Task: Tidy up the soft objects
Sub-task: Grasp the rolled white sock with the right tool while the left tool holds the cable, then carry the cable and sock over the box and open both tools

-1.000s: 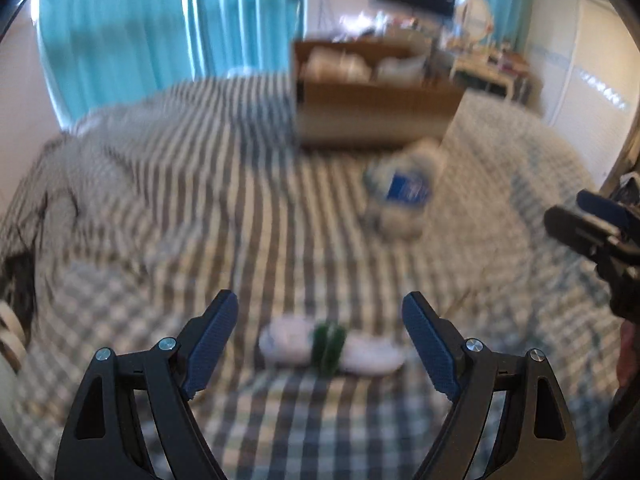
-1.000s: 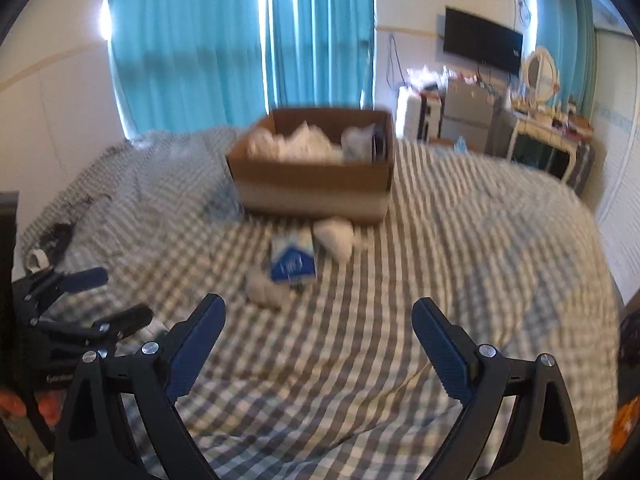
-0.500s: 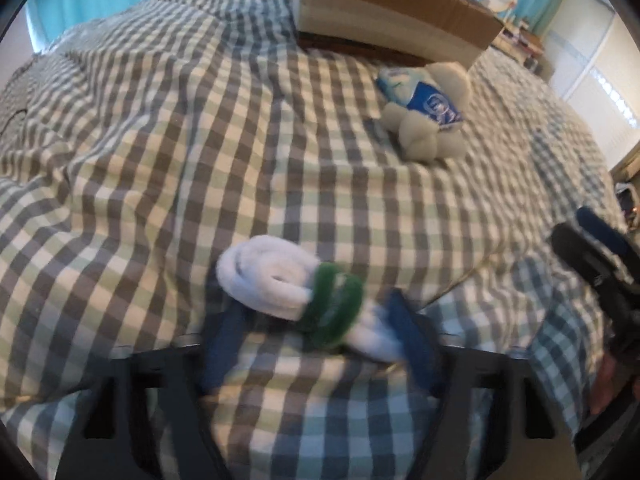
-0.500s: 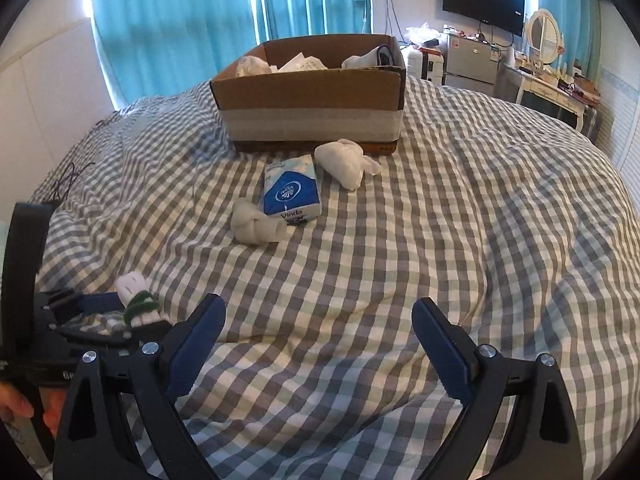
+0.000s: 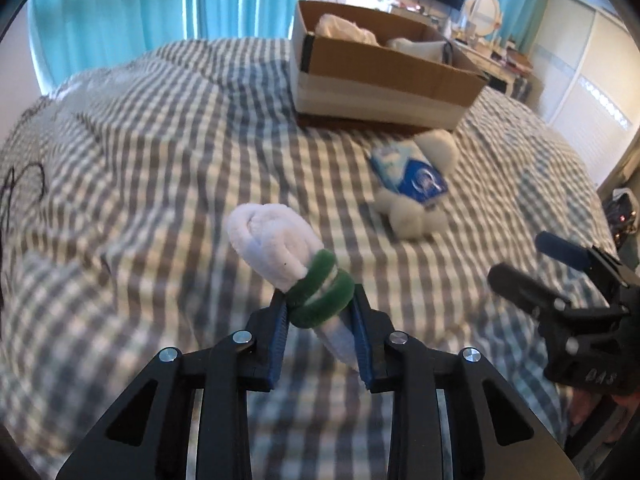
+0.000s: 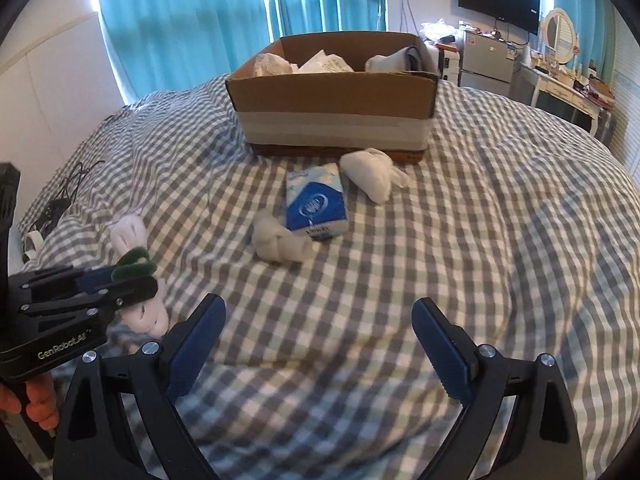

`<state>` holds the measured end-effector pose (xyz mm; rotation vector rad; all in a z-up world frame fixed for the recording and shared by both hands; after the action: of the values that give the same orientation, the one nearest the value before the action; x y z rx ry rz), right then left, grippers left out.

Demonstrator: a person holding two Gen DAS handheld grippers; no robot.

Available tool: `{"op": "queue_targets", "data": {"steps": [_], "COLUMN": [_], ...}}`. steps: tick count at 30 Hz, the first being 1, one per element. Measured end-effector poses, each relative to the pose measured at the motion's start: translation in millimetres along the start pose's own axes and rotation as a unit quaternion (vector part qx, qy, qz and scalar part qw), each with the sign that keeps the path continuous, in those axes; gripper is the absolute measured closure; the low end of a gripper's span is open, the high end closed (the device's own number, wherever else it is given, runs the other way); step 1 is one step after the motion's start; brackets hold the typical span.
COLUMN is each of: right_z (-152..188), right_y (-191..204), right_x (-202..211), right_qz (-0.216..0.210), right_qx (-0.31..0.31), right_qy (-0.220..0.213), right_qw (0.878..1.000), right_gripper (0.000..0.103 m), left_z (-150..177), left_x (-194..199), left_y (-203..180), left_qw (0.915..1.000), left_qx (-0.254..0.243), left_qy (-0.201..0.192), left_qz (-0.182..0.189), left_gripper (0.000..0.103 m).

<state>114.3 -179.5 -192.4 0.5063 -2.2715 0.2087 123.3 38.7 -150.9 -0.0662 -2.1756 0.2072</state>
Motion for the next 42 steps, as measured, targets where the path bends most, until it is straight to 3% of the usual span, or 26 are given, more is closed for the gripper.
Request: {"op": "queue_targets", "data": {"steps": [4,7,12,14,16,18,22,26,32,37,42], "right_z": [-15.3,-23.0,-32.5,-34.0,-32.0,-28.5,-26.0,-21.4,-23.9,-48.2,-100.8], "right_y": [10.2,15.3,22.0,24.7,25.9,24.8,22.3,34.3,37.4,23.2,8.8], "right_x": [-21.9,-41.1,-76.5,-90.0,-97.3,-98.5,-82.5,-61.9,-30.7,12.4,54.8], "right_qz": [-0.003,-0.008,-0.033,-0.039,-0.030,-0.018,-0.019,-0.004,-0.003,0.007,0.022], "right_qx": [0.009,0.008,-0.005,-0.009,-0.007,-0.003,-0.004,0.040,0.035,0.030,0.039], "right_qy": [0.008,0.016,0.028,0.040,0.051,0.054,0.039,0.030,0.007,-0.036,-0.089], "right_qw": [1.000,1.000,0.999,0.998,0.998,0.998,0.999,0.999,0.999,0.999,0.995], "right_gripper": [0.009,0.024,0.033,0.045,0.055,0.058,0.073,0.075,0.075,0.075,0.075], "left_z": [-20.3,-33.8,-48.4,-48.8,-46.6,-43.9,-41.8,-42.4,-51.0,-72.7,-115.4], "left_x": [-1.9,-9.0,-22.4,-25.6,-27.9,-30.8,-27.9,-13.0,16.2,35.7,48.5], "left_y": [3.8,8.5,18.1,20.2,20.6,19.8,12.9,2.8,-6.3,-14.3,-32.0], "left_qw": [0.9996,0.9992,0.9990,0.9991,0.9992,0.9992,0.9991,0.9990,0.9974,0.9955,0.9927], "left_qx": [-0.014,-0.018,-0.017,-0.017,-0.019,-0.022,-0.032,-0.035,-0.049,-0.050,-0.062], "left_qy": [-0.017,-0.023,-0.022,-0.020,-0.016,-0.010,-0.010,-0.025,-0.053,-0.080,-0.101], "left_qz": [-0.019,-0.029,-0.035,-0.034,-0.032,-0.030,-0.026,-0.014,-0.002,0.004,0.025], "left_gripper": [0.074,0.074,0.074,0.074,0.074,0.074,0.074,0.074,0.074,0.074,0.074]}}
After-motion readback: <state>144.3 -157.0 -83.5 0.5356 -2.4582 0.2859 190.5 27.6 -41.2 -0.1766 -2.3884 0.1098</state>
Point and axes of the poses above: each gripper's, at about its wrist camera, not at the fingertips, and x roughly against the way its jaws point, y to its left, z to its underside, the point moved 6 cm from there along -x, roughly the way its jaws point, and after that the axes turned 7 degrees about x, right-handed, at the moved point
